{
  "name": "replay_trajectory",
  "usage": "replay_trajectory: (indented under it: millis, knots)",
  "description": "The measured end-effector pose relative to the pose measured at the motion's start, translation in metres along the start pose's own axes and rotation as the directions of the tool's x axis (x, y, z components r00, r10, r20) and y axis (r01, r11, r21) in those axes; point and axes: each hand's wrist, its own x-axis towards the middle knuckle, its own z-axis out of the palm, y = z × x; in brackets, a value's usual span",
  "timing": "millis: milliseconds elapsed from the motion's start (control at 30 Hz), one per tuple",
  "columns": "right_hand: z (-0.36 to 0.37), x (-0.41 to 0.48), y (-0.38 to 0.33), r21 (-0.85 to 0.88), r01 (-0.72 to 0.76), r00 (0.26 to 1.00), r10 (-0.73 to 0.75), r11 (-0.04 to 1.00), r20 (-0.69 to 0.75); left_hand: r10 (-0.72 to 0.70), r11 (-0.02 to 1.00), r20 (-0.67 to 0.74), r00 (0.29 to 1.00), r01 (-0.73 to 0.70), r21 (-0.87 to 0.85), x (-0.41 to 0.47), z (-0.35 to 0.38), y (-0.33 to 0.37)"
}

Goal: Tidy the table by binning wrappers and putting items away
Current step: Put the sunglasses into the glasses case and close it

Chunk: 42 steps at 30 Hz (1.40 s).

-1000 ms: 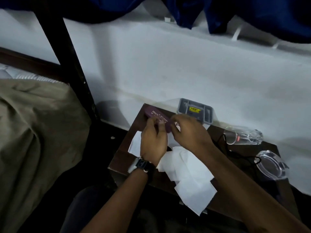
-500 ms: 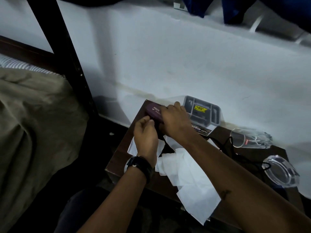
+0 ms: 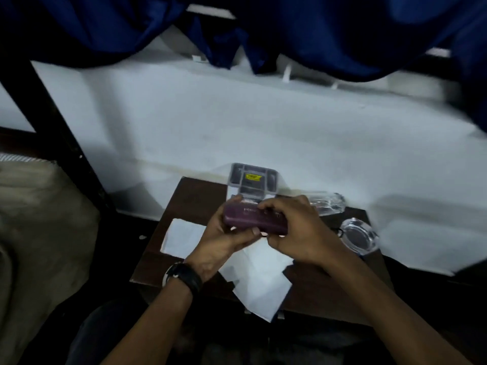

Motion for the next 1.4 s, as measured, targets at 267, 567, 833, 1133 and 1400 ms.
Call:
replay_trajectory:
  millis: [267,567,833,1133,1400]
  knots:
    - [-0.045,-0.084,-0.015,-0.021,-0.024,0.997,0.022,0.999,-0.075,-0.019,1.000,0.037,0.999,0.018,0.014,-0.051,0.063,0.000]
    - [-0.073,-0.145,-0.037,-0.305,0.072,0.984,-0.118,0.950,-0.136,0.037,0.998,0.019,0.999,-0.037,0.041,-0.096,0.110,0.006]
    - [-0.067,-0.140,-0.008,-0.579,0.247,0.888,-0.420,0.777,-0.186,0.054,0.996,0.070,0.996,-0.058,0.067,-0.084,0.118,0.002]
    - [-0.026,-0.089,0.027,-0.708,0.286,0.822,-0.544,0.646,-0.165,0.149,0.971,-0.036,0.988,-0.139,0.194,-0.035,0.086,-0.016]
    - [0.001,-0.068,0.044,-0.742,0.267,0.853,-0.510,0.614,-0.115,0.076,0.990,-0.055,0.996,-0.068,0.123,-0.010,0.070,-0.030]
